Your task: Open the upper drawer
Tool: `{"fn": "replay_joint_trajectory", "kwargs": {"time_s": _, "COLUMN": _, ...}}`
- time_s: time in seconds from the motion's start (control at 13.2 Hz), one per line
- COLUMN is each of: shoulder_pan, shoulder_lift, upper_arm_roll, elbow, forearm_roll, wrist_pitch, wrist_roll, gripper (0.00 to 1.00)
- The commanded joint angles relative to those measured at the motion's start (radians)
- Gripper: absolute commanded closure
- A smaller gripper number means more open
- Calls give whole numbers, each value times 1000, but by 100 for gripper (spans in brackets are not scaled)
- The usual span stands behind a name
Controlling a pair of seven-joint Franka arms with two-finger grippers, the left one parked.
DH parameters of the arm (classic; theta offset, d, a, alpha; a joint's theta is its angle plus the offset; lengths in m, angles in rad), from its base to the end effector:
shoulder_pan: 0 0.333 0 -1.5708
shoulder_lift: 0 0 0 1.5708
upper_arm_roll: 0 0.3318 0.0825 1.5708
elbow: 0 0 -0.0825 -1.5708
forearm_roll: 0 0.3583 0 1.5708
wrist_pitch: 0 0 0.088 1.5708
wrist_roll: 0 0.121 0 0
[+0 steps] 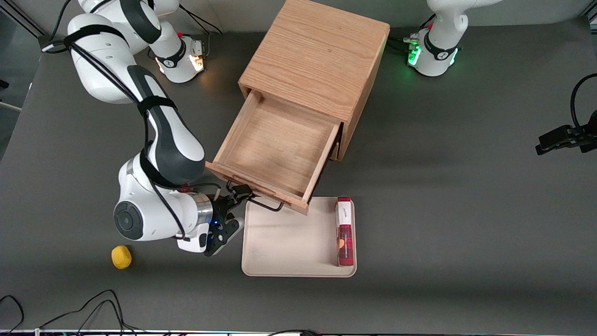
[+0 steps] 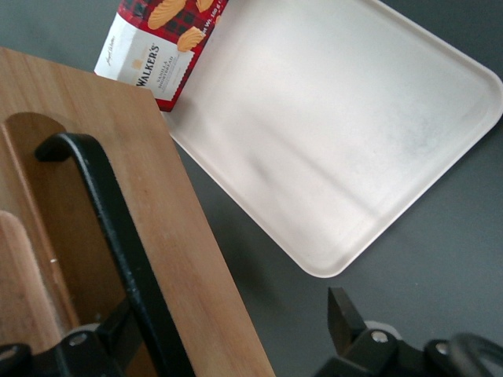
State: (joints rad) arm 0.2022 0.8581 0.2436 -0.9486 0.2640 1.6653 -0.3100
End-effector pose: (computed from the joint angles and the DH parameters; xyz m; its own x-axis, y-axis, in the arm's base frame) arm 0.6866 0.2853 0.3714 0.8011 0.5985 0.0047 0.5373 -0.7156 -0.4463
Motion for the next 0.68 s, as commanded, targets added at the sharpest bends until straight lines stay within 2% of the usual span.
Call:
{"fn": "replay_joint_trajectory", "kwargs": {"time_s": 0.0, "shoulder_pan": 6, "shoulder_lift": -14, "upper_arm_roll": 2, "elbow": 50, "forearm_roll": -22, "wrist_pitch": -45, "wrist_roll": -11, "gripper": 0}}
{"fn": "replay_joint_trajectory", "kwargs": {"time_s": 0.3, "shoulder_pan": 2, "shoulder_lift": -80, "upper_arm_roll": 17, "elbow": 50, "forearm_roll": -11, "wrist_pitch": -130, "wrist_roll": -11, "gripper": 0}}
{"fn": "replay_joint_trajectory", "kwargs": {"time_s": 0.61, "shoulder_pan": -3, "shoulder_lift": -236, "upper_arm_roll": 10, "elbow": 41, "forearm_roll": -12, "wrist_pitch": -168, "wrist_roll": 6, "gripper": 0}}
